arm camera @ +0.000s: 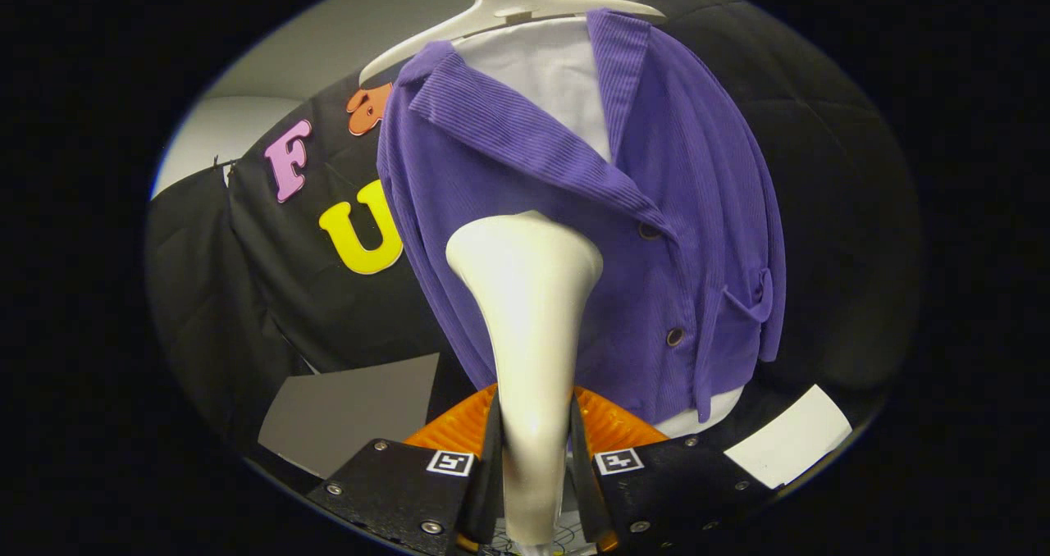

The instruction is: Iron the clothes twice with a garment steamer, once on the left side and once on the right side.

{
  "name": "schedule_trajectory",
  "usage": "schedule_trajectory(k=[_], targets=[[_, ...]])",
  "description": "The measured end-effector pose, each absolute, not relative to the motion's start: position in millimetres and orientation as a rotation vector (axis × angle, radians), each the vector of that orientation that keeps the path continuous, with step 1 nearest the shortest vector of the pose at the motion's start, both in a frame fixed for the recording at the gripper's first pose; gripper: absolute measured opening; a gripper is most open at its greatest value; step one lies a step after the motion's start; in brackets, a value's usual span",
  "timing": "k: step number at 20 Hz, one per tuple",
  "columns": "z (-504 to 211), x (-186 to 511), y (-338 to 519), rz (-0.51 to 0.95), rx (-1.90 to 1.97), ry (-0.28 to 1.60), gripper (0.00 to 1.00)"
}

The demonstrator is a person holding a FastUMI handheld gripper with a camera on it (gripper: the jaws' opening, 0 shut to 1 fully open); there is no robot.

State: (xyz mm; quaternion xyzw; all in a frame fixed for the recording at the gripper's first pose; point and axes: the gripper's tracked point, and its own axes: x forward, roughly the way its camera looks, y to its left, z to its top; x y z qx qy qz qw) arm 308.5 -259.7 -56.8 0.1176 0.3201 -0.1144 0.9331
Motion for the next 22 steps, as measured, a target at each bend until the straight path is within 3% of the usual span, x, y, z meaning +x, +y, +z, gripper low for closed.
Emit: schedule_trajectory(k=[15, 22], targets=[[-203.2, 217.0, -271.3, -0.307, 0.288, 0.918, 0.39], [-195.9, 192.3, -244.7, -0.278, 0.324, 0.932, 0.39]])
